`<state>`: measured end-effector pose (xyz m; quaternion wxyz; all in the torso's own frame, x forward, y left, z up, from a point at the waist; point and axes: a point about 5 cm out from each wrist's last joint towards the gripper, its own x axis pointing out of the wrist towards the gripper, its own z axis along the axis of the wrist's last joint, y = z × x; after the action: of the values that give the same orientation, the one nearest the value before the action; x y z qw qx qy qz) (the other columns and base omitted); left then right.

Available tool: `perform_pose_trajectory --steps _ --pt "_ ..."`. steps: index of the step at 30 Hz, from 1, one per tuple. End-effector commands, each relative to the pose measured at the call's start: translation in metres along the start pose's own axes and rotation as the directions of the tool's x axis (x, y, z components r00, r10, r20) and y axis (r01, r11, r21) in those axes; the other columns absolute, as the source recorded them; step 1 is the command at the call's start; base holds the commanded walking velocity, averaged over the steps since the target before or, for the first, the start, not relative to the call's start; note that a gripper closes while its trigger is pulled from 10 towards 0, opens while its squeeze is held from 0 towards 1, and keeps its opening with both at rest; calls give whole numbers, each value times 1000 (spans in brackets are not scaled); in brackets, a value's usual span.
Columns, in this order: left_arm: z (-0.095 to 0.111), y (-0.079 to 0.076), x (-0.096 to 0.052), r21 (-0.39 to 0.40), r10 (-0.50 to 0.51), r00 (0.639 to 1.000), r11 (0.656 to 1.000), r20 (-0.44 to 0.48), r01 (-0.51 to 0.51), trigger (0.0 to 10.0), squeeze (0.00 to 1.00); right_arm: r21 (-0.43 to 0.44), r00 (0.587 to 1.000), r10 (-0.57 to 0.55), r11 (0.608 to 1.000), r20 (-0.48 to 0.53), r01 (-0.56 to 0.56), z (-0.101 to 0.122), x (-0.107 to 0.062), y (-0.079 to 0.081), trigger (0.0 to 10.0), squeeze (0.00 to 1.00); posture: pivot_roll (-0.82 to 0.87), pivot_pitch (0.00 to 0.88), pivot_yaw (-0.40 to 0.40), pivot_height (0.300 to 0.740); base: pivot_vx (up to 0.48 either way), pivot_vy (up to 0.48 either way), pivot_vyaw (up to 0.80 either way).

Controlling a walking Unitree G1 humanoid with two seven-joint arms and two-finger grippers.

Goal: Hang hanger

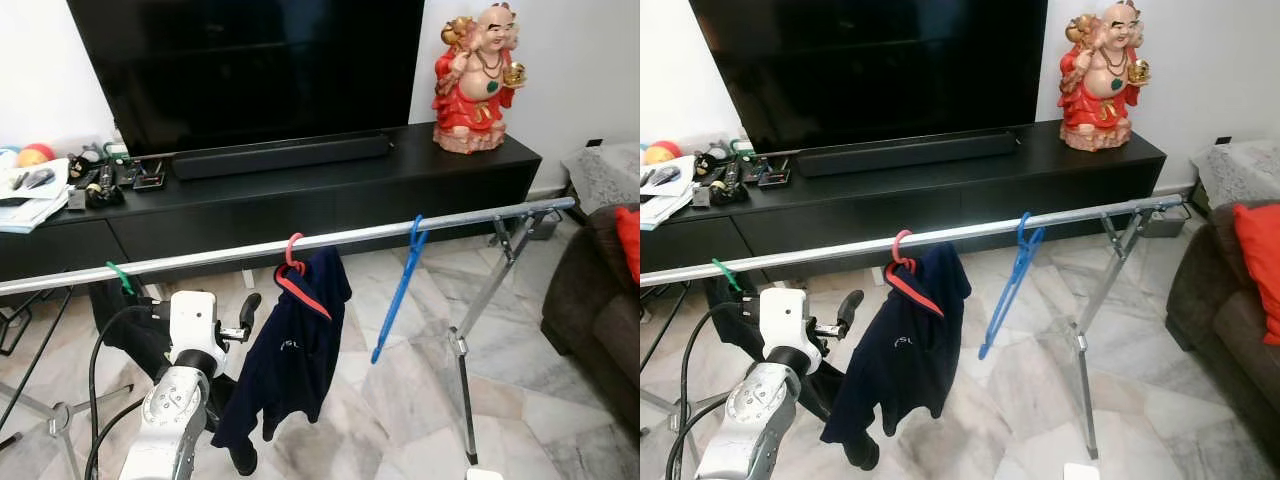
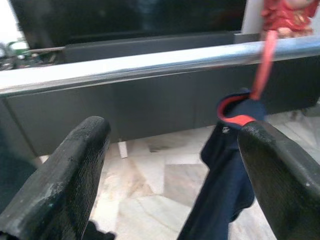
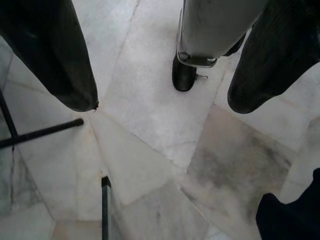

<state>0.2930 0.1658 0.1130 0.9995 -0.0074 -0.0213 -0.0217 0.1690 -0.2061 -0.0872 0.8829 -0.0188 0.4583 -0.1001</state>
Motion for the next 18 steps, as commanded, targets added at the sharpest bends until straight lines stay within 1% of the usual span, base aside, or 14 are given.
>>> perform_pose_trajectory --steps 1,10,18 --pt "0 5 -3 17 16 1000 1000 -10 -16 10000 0 -3 1000 16 1000 -20 -16 -4 -1 7 10000 0 66 35 62 740 0 375 0" --pt "1 4 -3 20 13 1000 1000 -9 -12 10000 0 3 1000 16 1000 -21 -16 -3 -1 7 10000 0 72 47 60 740 0 357 0" --pt "-1 0 -6 11 -12 1000 1000 -25 12 10000 0 5 1000 12 1000 -23 -12 -4 -1 5 10000 0 70 56 60 740 0 0 0"
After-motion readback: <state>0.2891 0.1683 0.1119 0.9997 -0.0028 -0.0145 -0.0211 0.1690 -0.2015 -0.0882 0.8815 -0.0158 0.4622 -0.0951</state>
